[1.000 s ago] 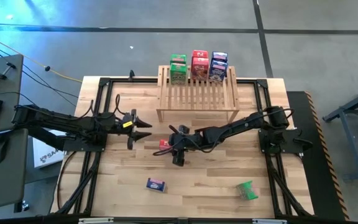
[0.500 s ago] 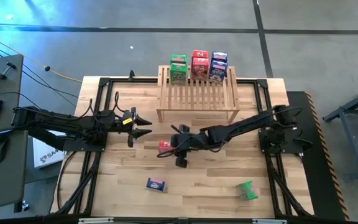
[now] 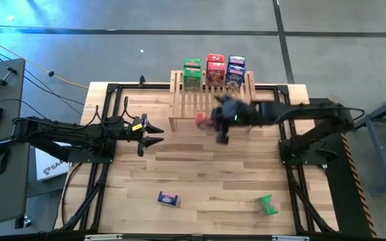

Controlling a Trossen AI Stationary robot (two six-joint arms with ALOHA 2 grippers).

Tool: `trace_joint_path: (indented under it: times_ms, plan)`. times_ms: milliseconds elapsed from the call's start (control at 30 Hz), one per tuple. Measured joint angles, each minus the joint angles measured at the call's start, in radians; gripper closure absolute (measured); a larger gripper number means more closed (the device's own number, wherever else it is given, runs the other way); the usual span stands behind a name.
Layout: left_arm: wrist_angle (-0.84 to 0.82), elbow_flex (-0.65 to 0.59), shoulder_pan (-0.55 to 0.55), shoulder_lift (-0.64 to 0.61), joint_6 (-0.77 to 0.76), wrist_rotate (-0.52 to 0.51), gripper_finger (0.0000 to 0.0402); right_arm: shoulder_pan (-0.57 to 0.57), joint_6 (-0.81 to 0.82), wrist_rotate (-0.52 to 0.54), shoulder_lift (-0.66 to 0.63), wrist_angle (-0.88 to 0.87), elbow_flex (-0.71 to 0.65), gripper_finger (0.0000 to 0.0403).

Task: Stack cereal on shelf
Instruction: Put the red cereal box on the shelf aligned with the other red cereal boxes

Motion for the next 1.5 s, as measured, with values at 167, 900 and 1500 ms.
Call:
trace_joint_path:
  times_ms: [167, 900, 1500]
  plan:
    - [0.012, 0.000, 0.000, 0.000, -0.010, 0.001, 0.0232, -0.192, -0.160, -0.098, -0.029, -0.030, 0.000, 0.0281]
    - [0.050, 0.001, 0.001, 0.000, -0.001, -0.018, 0.0232, -0.455, -0.298, -0.235, -0.010, 0.026, 0.000, 0.0265]
    - [0.049, 0.001, 0.019, 0.000, 0.000, -0.064, 0.0232, -0.461, -0.292, -0.060, 0.005, 0.151, 0.001, 0.0196]
